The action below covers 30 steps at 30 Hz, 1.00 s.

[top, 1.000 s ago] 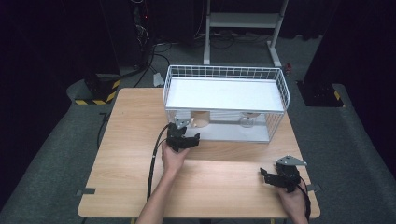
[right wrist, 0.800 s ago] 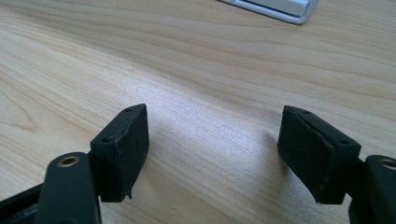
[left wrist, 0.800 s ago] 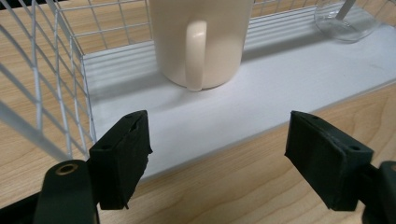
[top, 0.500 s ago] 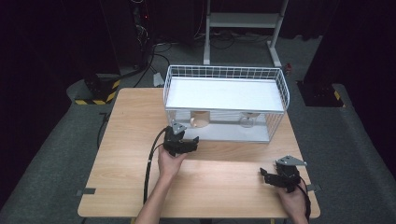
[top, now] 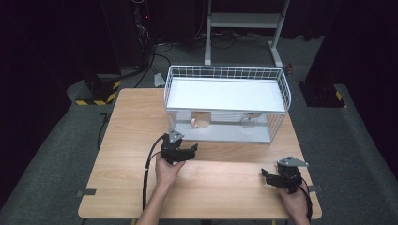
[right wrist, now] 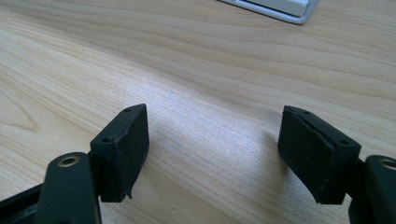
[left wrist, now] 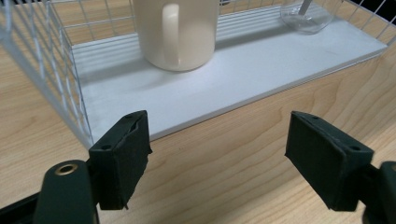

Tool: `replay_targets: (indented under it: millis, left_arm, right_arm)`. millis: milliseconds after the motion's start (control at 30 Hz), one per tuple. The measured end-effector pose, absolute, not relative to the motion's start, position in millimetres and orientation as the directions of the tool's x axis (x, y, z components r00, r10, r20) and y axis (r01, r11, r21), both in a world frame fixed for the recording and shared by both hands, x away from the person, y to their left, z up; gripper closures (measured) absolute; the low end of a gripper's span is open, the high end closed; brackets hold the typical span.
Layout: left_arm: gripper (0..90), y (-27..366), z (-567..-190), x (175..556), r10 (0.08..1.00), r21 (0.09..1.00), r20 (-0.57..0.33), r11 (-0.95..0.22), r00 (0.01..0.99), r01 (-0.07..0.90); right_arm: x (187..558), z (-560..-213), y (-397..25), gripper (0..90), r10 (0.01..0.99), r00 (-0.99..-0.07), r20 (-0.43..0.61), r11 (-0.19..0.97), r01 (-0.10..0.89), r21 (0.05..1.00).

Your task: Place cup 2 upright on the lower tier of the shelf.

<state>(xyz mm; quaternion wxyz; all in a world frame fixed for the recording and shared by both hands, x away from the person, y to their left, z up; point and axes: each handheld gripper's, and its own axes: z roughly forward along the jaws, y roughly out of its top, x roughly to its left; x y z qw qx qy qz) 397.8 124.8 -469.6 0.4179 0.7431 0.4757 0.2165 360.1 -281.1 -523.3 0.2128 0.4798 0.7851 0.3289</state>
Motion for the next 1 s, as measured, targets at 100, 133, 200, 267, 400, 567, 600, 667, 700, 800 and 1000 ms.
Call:
replay_targets:
  millis: [100, 133, 200, 267, 400, 567, 600, 667, 700, 800, 1000]
  left_arm:
    - [22.9, 127.5, -472.1, 392.5, 0.889, 0.827, -0.076, -0.196, 0.451, 0.526]
    - [22.9, 129.0, -472.9, 390.9, 0.89, 0.826, -0.075, -0.197, 0.451, 0.527]
    - [23.0, 132.1, -474.8, 387.4, 0.893, 0.829, -0.081, -0.187, 0.443, 0.527]
    - [23.0, 134.3, -475.9, 384.5, 0.894, 0.83, -0.088, -0.179, 0.44, 0.529]
    - [22.9, 137.8, -477.7, 377.7, 0.897, 0.829, -0.084, -0.179, 0.435, 0.53]
    - [22.9, 143.5, -479.6, 371.6, 0.897, 0.833, -0.103, -0.158, 0.429, 0.531]
    - [22.9, 143.9, -479.8, 370.7, 0.898, 0.831, -0.105, -0.156, 0.427, 0.534]
    - [22.9, 145.7, -480.5, 368.9, 0.898, 0.83, -0.102, -0.16, 0.428, 0.534]
    - [22.9, 146.6, -480.9, 368.0, 0.899, 0.83, -0.103, -0.159, 0.426, 0.535]
    - [22.9, 148.6, -482.7, 364.6, 0.902, 0.83, -0.103, -0.154, 0.419, 0.536]
    - [22.7, 150.4, -487.2, 358.4, 0.91, 0.824, -0.071, -0.178, 0.41, 0.538]
  right_arm:
    - [360.1, -523.3, -281.1, 25.1, 0.893, -0.449, -0.018, 0.323, 0.614, 0.721]
    - [360.1, -523.3, -281.1, 25.1, 0.893, -0.449, -0.018, 0.323, 0.613, 0.721]
    - [360.1, -523.3, -281.1, 25.1, 0.893, -0.449, -0.018, 0.323, 0.613, 0.721]
    - [360.1, -523.3, -281.1, 25.1, 0.893, -0.449, -0.018, 0.323, 0.614, 0.721]
    - [360.1, -523.3, -281.1, 25.1, 0.893, -0.449, -0.019, 0.323, 0.613, 0.721]
    - [360.1, -523.3, -281.0, 25.1, 0.893, -0.449, -0.019, 0.324, 0.613, 0.721]
    - [360.1, -523.3, -281.0, 25.1, 0.893, -0.449, -0.019, 0.323, 0.614, 0.72]
    - [360.1, -523.3, -281.0, 25.1, 0.893, -0.449, -0.019, 0.323, 0.613, 0.721]
    - [360.1, -523.3, -281.1, 25.1, 0.893, -0.449, -0.019, 0.324, 0.613, 0.721]
    - [360.1, -523.3, -281.0, 25.1, 0.893, -0.449, -0.019, 0.323, 0.613, 0.721]
    - [360.0, -523.2, -280.9, 25.1, 0.894, -0.447, -0.016, 0.321, 0.616, 0.72]
